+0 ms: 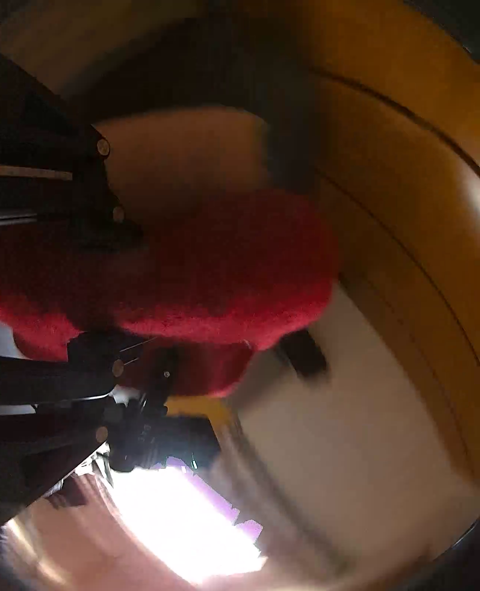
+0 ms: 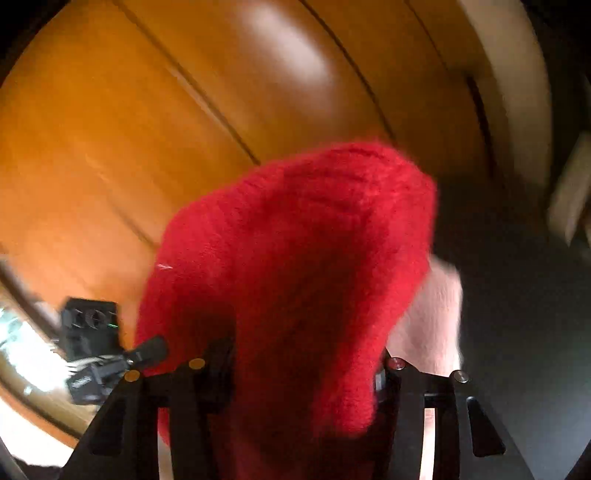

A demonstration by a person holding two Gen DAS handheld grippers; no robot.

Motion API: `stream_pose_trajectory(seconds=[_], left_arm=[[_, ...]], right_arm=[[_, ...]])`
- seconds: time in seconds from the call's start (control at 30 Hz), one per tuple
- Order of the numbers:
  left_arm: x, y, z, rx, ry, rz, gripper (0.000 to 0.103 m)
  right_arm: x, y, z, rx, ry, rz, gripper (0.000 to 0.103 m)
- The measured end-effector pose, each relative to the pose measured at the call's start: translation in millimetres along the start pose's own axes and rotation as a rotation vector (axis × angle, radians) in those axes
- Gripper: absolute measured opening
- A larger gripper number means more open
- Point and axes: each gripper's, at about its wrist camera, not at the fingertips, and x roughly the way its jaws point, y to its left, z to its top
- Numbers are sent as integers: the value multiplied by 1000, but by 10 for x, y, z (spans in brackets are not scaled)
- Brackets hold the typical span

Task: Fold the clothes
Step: 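Carry the sweater with both grippers and lower it onto the white cloth on the chair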

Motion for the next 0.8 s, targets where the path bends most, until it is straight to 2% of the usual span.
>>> stream_pose_trajectory(seconds=[0.07,0.17,0.23,0.27,0.3,0.37,0.4,0.47,0.5,0.57,0.63,0.7,0.77,0.8], left_arm=[[19,126,-91,-35,-32,-59,34],[-111,15,-107,22,-74,-11,38],[-246,-63,-118,46,-120,23,41],[-324,-103,-133,47,-151,44,41],[-403,-143,-147,49,-182,64,41],[-657,-208,-134,79,-267,128,41],[-769,-272,-116,105,-305,147,42],[-852,-527,-74,174,-347,118,47],[-874,-644,-46,210,-361,106,49],[-683,-873,134,285,-345,105,51],[-403,-1028,332,328,-299,106,52],[-75,-1016,460,320,-214,124,52],[277,-932,499,300,-91,172,50],[427,-838,492,273,-39,201,39]], right_arm=[[65,-61,-26,-9,2,-14,65],[162,-152,-64,-22,5,-35,70],[227,-213,-90,-31,7,-49,81],[260,-243,-102,-35,9,-56,91],[292,-274,-115,-40,10,-63,92],[64,-49,-107,-162,-60,-143,93],[-54,68,-103,-225,-95,-184,97],[-290,300,-94,-349,-167,-265,103],[-407,416,-90,-412,-202,-306,103],[-468,681,-166,-563,-203,-246,103],[-283,930,-322,-656,-88,-162,103],[-27,1059,-446,-714,40,-94,100],[211,833,-571,-673,125,-147,98],[329,718,-634,-651,166,-174,99]])
